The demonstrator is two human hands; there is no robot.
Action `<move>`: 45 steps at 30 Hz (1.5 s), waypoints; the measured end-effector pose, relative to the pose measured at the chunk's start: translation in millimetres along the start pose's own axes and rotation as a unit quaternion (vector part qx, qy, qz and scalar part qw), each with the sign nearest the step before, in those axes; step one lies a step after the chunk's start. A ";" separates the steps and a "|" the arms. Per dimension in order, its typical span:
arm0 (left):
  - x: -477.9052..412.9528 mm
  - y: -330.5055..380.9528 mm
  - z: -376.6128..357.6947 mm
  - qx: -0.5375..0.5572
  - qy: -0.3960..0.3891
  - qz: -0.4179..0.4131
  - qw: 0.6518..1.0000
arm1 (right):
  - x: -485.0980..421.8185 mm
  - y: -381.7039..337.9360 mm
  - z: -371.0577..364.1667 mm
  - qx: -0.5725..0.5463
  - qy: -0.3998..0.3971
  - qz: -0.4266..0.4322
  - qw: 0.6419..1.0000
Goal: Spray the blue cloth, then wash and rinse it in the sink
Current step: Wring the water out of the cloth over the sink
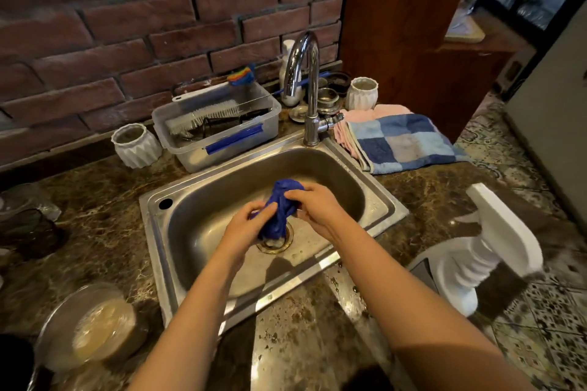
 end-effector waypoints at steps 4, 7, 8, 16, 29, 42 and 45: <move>21.7 15.9 -4.9 -0.086 -0.077 -0.031 0.993 | 24.0 -10.2 1.7 0.044 0.001 0.026 0.999; 33.2 27.8 5.9 -0.036 -0.029 -0.045 0.998 | 38.4 -19.1 5.6 0.170 -0.009 0.091 0.981; 36.5 31.5 11.2 -0.039 0.004 -0.059 0.997 | 44.9 -21.6 4.4 0.205 -0.020 0.110 0.972; 77.1 45.1 49.0 -0.072 0.205 -0.144 0.966 | 78.7 -23.8 8.8 0.309 -0.135 0.165 0.927; 166.0 -6.9 61.3 -0.217 0.197 -0.143 0.945 | 124.5 -17.9 40.7 0.352 -0.171 0.232 0.891; 218.3 -73.0 75.7 -0.360 0.085 -0.002 0.929 | 154.7 71.0 57.3 0.601 -0.330 0.147 0.713; 215.8 -104.2 79.1 -0.407 0.075 0.074 0.907 | 143.5 89.7 64.6 0.644 -0.240 0.135 0.714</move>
Point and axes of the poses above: each hand's wrist, its own x-axis away from the middle knuckle, its own z-axis out of the back of the hand, y = z × x, the point moved 8 cm from there along -x, towards the middle knuckle, and after that the axes turned 5 degrees about y, right-handed, at the moved point
